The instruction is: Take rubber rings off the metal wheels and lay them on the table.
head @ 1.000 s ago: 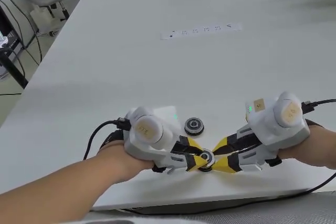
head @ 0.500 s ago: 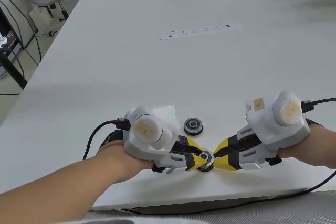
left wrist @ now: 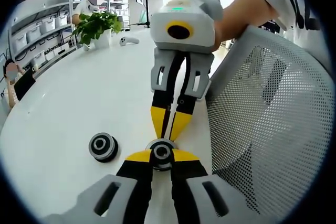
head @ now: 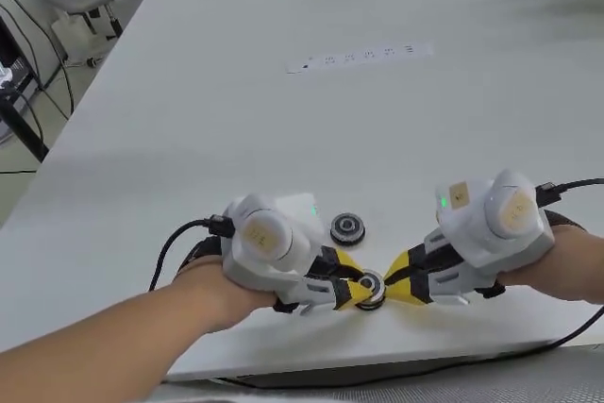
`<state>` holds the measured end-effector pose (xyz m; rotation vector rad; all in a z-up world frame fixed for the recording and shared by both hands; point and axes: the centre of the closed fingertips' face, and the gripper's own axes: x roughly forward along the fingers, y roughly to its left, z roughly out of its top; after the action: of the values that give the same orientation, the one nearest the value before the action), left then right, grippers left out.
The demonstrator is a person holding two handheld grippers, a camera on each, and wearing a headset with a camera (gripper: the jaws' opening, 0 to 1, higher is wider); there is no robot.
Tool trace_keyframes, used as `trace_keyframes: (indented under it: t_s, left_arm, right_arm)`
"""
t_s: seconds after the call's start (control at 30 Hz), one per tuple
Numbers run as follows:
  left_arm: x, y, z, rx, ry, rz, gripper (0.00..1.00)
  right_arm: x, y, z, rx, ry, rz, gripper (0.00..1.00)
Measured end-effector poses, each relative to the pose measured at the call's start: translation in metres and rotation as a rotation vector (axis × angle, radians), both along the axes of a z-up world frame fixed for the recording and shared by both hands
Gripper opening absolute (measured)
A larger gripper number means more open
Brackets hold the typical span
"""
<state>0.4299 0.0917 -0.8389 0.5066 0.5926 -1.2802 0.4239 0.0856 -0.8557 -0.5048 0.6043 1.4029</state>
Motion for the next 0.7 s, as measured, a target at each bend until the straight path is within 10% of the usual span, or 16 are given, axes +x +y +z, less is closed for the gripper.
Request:
trace_keyframes:
  t_s: [0.7]
  left_arm:
    - [0.0009, -0.0005, 0.0003, -0.003, 0.005, 0.006, 0.07]
  right_arm:
    - [0.0033, -0.0051, 0.0020, 0.029, 0.145, -0.134, 0.00]
